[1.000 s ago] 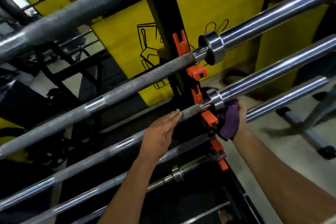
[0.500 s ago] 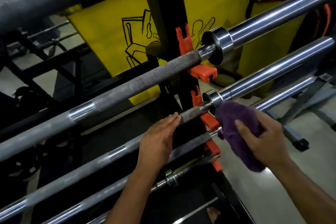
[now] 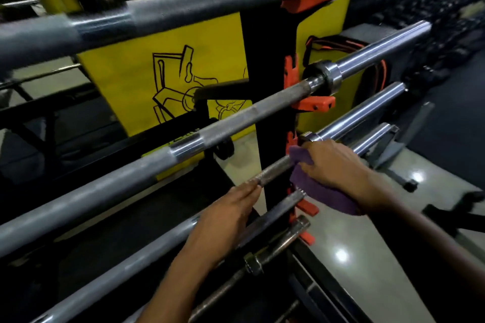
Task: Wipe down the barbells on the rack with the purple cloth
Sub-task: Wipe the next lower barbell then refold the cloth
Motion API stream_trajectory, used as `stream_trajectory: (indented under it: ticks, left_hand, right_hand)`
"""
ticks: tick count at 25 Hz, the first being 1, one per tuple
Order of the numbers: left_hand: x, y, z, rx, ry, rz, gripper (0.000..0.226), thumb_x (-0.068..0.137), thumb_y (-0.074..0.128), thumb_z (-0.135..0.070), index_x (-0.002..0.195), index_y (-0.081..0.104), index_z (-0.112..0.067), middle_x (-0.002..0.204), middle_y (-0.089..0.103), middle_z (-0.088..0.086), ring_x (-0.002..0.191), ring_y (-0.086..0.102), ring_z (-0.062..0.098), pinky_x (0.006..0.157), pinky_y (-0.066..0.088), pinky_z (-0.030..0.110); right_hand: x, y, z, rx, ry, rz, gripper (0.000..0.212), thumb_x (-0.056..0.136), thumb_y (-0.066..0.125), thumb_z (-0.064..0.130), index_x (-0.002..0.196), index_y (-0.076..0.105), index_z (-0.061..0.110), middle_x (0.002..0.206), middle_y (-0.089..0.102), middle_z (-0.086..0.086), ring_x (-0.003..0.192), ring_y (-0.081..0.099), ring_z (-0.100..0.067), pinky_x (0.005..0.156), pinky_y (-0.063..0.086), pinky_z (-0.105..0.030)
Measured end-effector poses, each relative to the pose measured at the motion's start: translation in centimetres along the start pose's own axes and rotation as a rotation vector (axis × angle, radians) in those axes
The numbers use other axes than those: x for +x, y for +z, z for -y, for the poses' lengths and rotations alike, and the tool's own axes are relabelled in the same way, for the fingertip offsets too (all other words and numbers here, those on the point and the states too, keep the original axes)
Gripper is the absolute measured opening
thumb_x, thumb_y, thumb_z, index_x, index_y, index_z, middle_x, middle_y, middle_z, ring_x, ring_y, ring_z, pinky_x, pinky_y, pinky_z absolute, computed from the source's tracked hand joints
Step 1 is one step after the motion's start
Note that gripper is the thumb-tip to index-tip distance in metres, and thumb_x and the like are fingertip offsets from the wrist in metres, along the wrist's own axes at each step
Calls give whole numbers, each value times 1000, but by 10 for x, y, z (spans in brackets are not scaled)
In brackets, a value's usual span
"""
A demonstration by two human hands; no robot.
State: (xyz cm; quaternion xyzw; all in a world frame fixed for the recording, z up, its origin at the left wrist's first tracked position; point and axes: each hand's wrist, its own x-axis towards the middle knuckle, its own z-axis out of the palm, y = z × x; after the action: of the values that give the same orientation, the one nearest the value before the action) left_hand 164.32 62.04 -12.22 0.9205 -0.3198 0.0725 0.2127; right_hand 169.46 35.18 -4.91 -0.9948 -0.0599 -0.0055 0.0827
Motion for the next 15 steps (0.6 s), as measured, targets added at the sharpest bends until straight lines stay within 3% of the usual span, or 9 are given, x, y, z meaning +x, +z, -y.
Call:
stream_trajectory:
  ticks: [3, 8, 11, 13, 15]
  left_hand:
    - [-38, -15, 27, -3, 6, 3, 61, 97, 60, -12, 152, 40, -27, 161, 31, -12, 145, 37, 13, 118, 34, 35]
    - [-116, -61, 67, 81, -7, 22, 67, 93, 64, -10, 151, 40, -34, 158, 33, -17, 139, 43, 9, 109, 45, 33]
    - [-142, -72, 77, 66, 9, 75, 67, 94, 57, -9, 153, 36, -35, 160, 28, -21, 144, 35, 2, 113, 39, 26]
    - [-148, -71, 77, 81, 12, 60, 68, 92, 62, -5, 151, 42, -30, 159, 32, -18, 143, 35, 1, 114, 36, 22]
    - [-149, -71, 73, 71, -5, 26, 67, 89, 67, -2, 148, 48, -28, 156, 39, -16, 141, 38, 0, 113, 34, 18]
  right_hand:
    - [1, -7, 0, 21, 113, 63, 32, 88, 58, 43, 108, 65, 20, 108, 70, -11, 103, 67, -32, 82, 53, -38]
    - [-52, 14, 56, 362, 59, -482, 38, 101, 53, 40, 131, 53, 17, 118, 62, -8, 115, 52, -30, 93, 42, -38]
    - [-56, 71, 139, 382, -69, -456, 52, 98, 54, 41, 147, 42, 27, 148, 48, 1, 134, 43, -24, 113, 34, -53]
    - [-58, 116, 175, 281, -148, -457, 52, 96, 48, 50, 143, 49, 28, 149, 48, 7, 139, 40, -23, 117, 23, -59]
    - [-53, 131, 177, 290, -182, -539, 48, 95, 48, 50, 134, 57, 24, 138, 57, 5, 133, 46, -24, 117, 22, -54]
